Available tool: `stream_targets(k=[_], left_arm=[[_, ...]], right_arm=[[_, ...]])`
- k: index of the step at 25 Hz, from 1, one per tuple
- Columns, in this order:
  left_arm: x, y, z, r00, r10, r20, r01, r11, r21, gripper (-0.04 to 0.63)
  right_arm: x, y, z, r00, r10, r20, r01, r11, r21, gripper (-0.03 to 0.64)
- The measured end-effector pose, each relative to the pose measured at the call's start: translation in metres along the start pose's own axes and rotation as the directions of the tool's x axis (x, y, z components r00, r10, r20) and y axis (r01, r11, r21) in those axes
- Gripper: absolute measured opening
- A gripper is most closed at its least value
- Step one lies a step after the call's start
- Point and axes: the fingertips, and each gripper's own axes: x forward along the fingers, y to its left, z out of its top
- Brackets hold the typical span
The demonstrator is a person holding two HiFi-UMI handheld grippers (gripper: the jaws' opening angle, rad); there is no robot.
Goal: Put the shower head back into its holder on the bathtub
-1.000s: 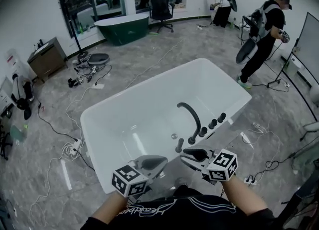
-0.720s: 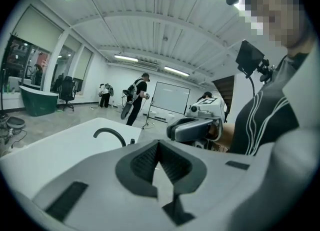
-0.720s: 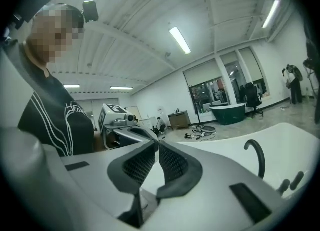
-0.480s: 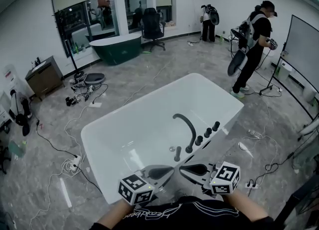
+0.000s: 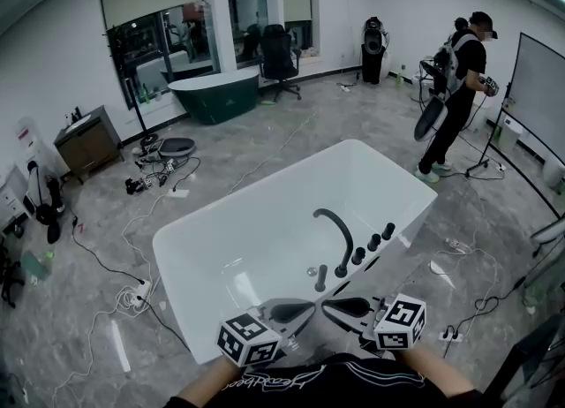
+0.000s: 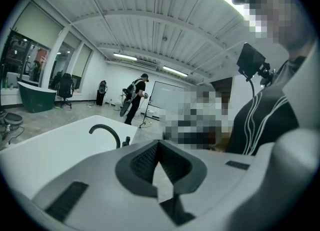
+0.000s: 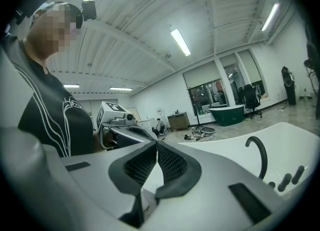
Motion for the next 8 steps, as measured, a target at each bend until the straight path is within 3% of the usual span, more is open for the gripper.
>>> stream_targets(k=[8], left_arm=[[-0.0005,-0.0044,-0.0038,1.0,-0.007,0.005,0.007,1.0,-0.014,0.005]], right_arm=[[-0.0034,0.003,0.0024,1.0,-0.007,0.02,0.006,1.0,0.011,0.02]])
